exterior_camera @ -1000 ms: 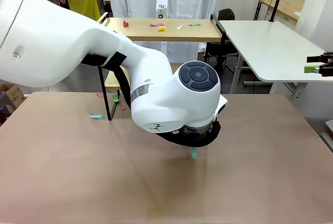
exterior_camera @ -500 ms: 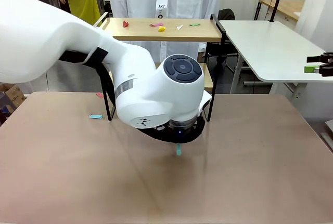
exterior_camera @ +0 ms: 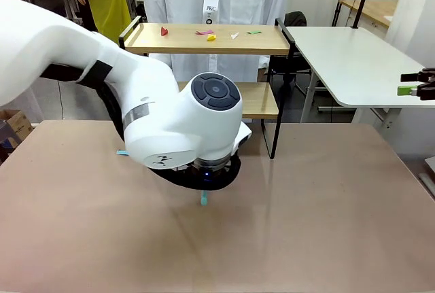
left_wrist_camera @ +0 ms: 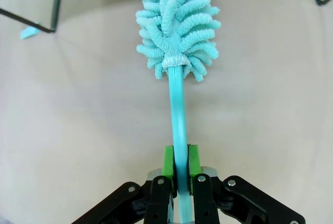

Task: Clean the shelf.
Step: Clean the specific section of the Shelf indicated by the human with the Duster.

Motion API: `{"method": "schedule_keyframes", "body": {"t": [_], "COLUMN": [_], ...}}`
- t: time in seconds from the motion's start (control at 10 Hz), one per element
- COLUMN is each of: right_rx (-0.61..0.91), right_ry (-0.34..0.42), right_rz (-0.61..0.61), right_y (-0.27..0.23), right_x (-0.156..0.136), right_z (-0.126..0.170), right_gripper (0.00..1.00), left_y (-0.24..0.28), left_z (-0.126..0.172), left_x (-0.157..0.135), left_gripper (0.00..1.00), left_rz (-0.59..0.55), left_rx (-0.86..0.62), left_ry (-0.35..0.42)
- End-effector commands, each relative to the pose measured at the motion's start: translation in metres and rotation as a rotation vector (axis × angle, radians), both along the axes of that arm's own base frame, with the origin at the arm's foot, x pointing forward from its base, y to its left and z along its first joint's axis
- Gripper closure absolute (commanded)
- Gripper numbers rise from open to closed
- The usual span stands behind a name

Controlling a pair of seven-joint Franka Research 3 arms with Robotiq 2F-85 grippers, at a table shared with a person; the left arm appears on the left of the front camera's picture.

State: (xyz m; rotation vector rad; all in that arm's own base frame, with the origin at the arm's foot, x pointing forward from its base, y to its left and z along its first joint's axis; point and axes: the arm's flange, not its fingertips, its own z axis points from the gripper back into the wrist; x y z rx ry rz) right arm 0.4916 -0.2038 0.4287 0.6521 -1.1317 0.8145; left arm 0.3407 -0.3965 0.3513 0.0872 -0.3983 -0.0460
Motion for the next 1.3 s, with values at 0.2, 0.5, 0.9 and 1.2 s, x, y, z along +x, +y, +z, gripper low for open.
{"method": "schedule_keyframes", "body": {"t": [0.2, 0.5, 0.9, 1.2], "right_rx": [-0.002, -0.002, -0.002, -0.002], "right_ry": [-0.005, -0.005, -0.005, -0.005], "right_rz": [0.002, 0.002, 0.002, 0.002], "right_y": [0.002, 0.002, 0.002, 0.002], "right_x": [0.0, 0.0, 0.0, 0.0], "right_z": [0.003, 0.003, 0.003, 0.003], "right_gripper": [0.0, 0.0, 0.0, 0.0], "left_y": [0.042, 0.072, 0.093, 0.092], "left_z": [0.002, -0.001, 0.016, 0.018], "left_x": [-0.005, -0.008, -0.017, -0.017], "left_gripper": [0.87, 0.87, 0.87, 0.87], "left_rz": [0.029, 0.071, 0.165, 0.134], "left_rx": [0.059, 0.169, 0.334, 0.313], "left_ry": [-0.001, 0.001, -0.103, -0.079]}}
